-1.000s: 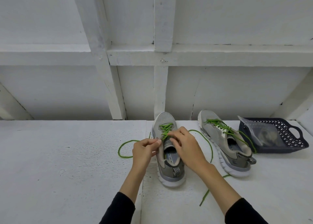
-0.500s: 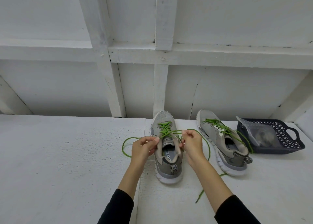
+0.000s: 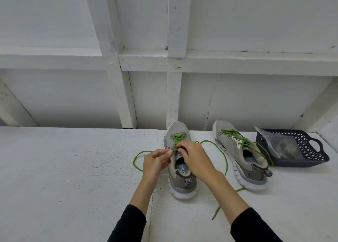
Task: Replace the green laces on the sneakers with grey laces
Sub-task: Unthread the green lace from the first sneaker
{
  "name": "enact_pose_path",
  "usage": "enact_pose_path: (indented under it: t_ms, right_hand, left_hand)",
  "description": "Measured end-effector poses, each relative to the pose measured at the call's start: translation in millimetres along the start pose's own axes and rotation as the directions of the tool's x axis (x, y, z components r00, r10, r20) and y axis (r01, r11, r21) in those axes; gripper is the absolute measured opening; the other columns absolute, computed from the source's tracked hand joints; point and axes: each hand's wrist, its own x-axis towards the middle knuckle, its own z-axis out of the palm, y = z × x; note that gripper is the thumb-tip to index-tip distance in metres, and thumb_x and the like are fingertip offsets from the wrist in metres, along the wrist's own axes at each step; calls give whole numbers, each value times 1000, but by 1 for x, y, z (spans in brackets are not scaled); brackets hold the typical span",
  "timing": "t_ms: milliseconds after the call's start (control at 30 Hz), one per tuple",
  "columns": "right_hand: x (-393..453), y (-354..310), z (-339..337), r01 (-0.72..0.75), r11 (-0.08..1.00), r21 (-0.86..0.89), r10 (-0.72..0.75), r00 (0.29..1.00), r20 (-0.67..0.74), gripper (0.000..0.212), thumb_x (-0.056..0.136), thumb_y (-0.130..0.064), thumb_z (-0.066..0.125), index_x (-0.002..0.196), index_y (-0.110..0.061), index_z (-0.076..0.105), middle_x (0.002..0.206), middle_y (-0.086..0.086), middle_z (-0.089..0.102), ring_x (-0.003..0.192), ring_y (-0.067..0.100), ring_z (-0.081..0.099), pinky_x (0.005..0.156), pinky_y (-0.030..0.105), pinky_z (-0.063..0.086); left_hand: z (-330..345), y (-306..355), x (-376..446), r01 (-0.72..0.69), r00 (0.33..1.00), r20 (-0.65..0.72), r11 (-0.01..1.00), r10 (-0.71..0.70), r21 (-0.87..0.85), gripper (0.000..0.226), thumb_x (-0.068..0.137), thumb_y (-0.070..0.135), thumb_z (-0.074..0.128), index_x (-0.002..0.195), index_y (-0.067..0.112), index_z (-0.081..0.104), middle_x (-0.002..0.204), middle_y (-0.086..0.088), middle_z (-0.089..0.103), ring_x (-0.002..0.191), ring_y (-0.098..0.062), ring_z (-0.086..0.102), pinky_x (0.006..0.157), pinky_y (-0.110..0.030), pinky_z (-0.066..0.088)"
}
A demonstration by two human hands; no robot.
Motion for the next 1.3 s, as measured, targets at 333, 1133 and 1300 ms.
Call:
enact_pose_path:
  t_ms: [333, 1133, 1300]
  right_hand:
    - [-4, -4, -9, -200, 711, 674, 308, 950, -43, 20, 98, -9, 51, 78, -12, 55, 87, 2, 61, 89, 21, 61, 81, 25, 52]
    - [-14, 0, -9, -257, 966, 29, 254, 964, 73, 15, 95, -39, 56, 89, -27, 63, 94, -9, 38, 86, 13, 51, 67, 29, 36]
    - [-18, -3, -14, -162, 974, -158, 171, 984, 48, 25, 93, -50, 54, 97, -27, 63, 99, -7, 35, 87, 11, 48, 69, 31, 38]
  left_hand:
    - [-3, -2, 3, -11, 1000, -8, 1000, 11, 9, 10, 82, 9, 76, 91, 8, 74, 74, -3, 72, 67, -9, 69, 58, -14, 52]
    - [-3, -13, 7, -103, 995, -6, 995, 103, 15, 22, 84, 10, 74, 106, 11, 71, 99, -9, 74, 84, -18, 73, 65, -19, 56]
    - [-3, -16, 7, -143, 990, -6, 989, 144, 25, 32, 83, 13, 76, 114, 12, 69, 109, -6, 72, 90, -16, 73, 69, -20, 56]
